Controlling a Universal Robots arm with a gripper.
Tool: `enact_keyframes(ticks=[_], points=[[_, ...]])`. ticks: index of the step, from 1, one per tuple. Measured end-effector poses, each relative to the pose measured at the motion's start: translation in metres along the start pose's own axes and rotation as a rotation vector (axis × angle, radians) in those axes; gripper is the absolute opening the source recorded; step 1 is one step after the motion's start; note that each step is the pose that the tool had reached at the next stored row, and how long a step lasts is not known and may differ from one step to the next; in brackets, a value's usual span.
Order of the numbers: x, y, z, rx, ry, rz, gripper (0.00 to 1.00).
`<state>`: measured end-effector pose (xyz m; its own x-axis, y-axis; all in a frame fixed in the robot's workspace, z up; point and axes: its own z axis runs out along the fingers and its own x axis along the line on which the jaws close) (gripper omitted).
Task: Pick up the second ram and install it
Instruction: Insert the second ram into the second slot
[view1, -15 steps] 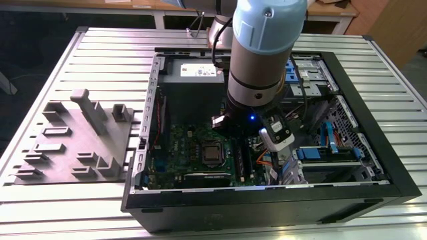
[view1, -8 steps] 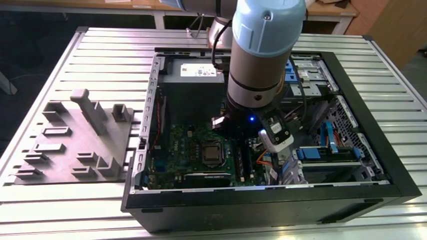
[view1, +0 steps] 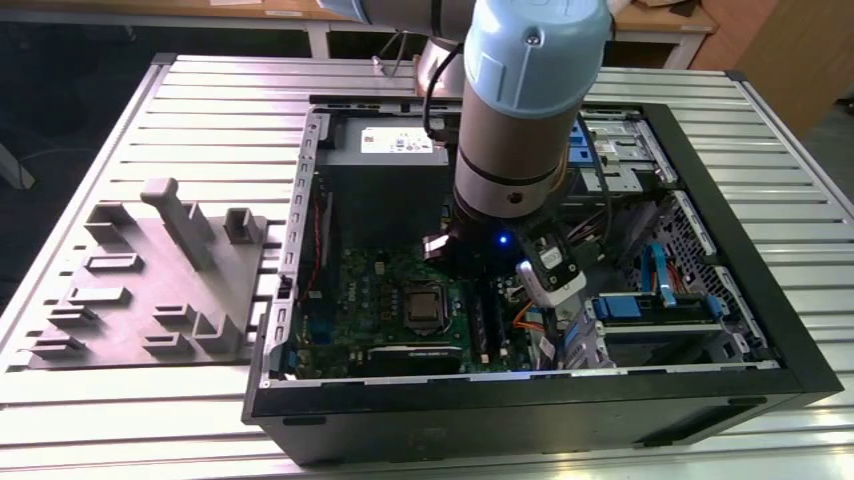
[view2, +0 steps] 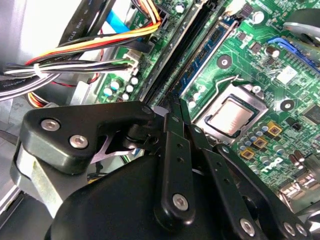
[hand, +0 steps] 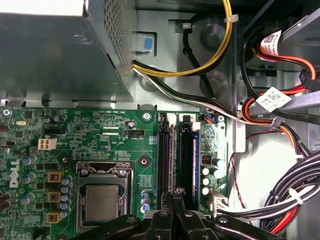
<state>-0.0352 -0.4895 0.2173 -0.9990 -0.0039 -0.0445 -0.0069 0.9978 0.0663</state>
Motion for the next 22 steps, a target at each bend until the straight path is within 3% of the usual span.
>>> enact_keyframes(ticks=[17, 18, 22], points=[[0.0001, -0.0001, 0.0028, -0.0006, -0.0003, 0.0, 0.12], [0.0001, -0.0001, 0.0027, -0.0002, -0.0001, 0.0, 0.19], [-0.0001, 0.0002, -0.0024, 0.0003, 0.0, 0.0, 0.19]])
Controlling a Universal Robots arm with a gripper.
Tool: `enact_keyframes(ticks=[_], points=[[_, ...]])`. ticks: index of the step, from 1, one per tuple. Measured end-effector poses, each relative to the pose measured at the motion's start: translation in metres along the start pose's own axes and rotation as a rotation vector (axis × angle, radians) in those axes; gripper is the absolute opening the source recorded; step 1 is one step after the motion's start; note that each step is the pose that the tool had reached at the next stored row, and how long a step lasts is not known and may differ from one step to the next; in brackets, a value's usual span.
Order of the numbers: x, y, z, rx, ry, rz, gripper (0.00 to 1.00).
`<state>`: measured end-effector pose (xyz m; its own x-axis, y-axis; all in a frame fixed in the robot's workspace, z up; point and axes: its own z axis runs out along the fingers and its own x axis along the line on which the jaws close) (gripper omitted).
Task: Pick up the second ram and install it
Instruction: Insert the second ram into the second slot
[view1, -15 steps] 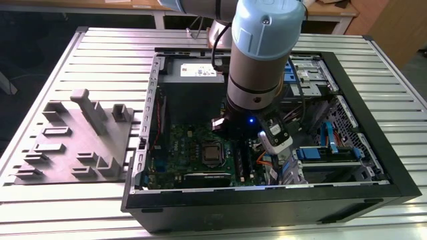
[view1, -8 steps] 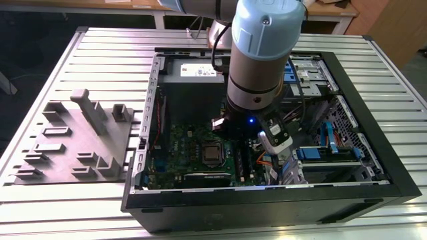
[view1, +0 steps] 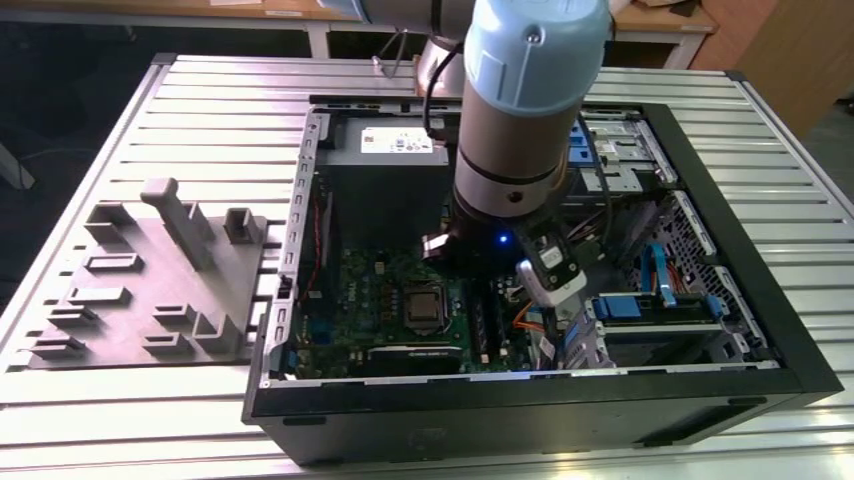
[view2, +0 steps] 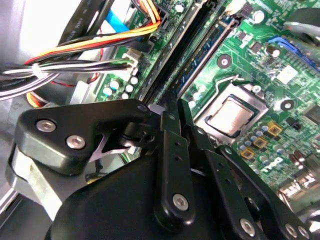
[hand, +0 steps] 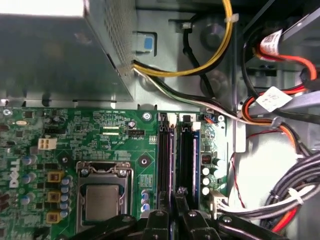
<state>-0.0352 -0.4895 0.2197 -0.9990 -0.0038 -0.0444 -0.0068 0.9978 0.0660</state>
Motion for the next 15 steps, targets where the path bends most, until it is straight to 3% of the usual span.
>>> enact_keyframes(ticks=[4, 15], points=[[-0.0005, 0.0007, -0.0105, -0.0001, 0.0, 0.0, 0.19], [-0.0005, 0.0006, -0.0128, 0.0, 0.0, 0.0, 0.19]])
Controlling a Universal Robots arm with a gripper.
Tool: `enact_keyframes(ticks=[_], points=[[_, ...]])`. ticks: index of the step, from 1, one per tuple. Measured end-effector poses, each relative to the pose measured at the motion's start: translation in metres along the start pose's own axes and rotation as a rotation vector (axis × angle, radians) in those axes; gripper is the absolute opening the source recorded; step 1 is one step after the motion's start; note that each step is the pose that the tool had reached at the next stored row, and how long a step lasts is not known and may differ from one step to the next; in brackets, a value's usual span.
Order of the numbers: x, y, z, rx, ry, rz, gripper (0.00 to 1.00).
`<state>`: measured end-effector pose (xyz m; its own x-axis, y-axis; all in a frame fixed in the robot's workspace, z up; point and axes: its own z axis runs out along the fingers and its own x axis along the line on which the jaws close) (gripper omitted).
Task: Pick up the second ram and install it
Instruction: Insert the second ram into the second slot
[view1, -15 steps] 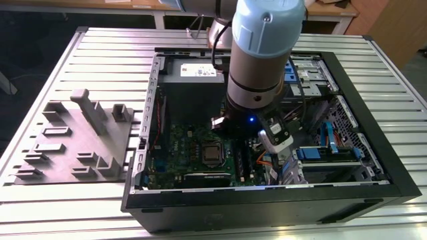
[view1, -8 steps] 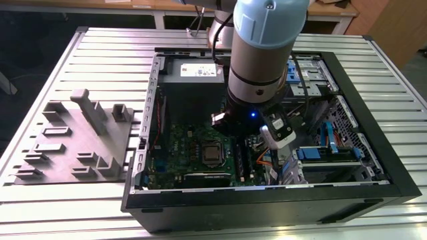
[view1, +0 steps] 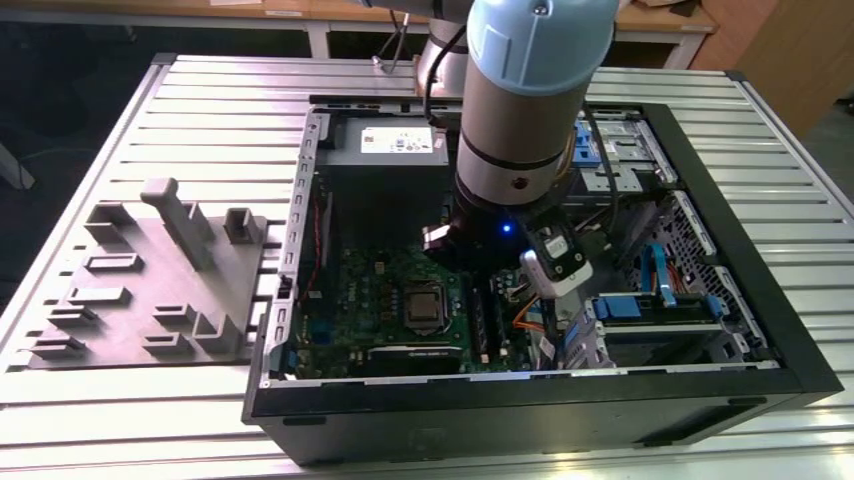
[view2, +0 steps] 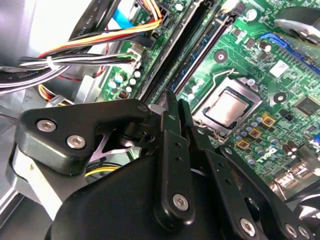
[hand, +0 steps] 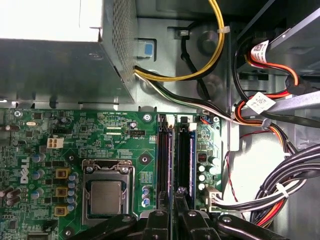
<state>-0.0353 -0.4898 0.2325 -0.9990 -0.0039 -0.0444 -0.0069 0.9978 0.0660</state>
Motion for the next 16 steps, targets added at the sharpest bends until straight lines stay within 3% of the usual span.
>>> enact_keyframes(ticks=[5, 9, 16], points=[[-0.0001, -0.0002, 0.0002, 0.0004, -0.0002, 0.0, 0.19], [0.0, -0.0003, 0.0006, 0.008, 0.0001, 0.0, 0.19], [-0.0004, -0.0003, 0.0016, 0.0092, -0.0002, 0.0, 0.19]])
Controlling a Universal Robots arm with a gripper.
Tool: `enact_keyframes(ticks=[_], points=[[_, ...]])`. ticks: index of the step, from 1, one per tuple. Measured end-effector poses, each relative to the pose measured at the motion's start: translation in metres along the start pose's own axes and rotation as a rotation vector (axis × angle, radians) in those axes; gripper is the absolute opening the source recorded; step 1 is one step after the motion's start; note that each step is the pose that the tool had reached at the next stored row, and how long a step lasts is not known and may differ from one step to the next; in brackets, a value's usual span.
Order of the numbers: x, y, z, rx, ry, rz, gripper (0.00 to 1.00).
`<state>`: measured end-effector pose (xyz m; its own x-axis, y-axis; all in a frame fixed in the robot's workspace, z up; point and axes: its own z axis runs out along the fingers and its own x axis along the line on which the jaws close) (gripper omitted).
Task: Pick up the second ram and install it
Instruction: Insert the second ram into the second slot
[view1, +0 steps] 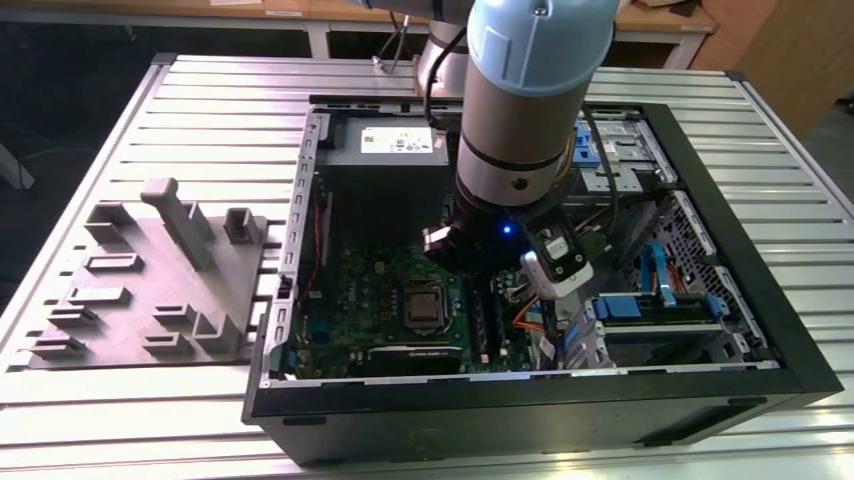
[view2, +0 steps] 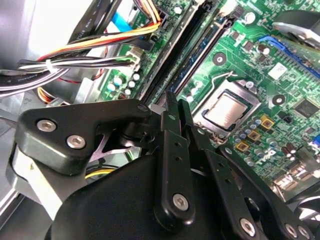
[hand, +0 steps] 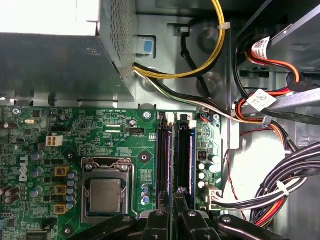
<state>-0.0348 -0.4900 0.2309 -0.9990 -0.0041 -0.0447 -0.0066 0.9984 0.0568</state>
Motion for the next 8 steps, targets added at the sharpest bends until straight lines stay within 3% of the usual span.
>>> enact_keyframes(ticks=[2, 8], points=[[-0.0001, -0.0001, 0.0009, 0.0044, 0.0003, 0.0, 0.19], [0.0, -0.0001, 0.001, 0.0044, 0.0002, 0.0, 0.19]])
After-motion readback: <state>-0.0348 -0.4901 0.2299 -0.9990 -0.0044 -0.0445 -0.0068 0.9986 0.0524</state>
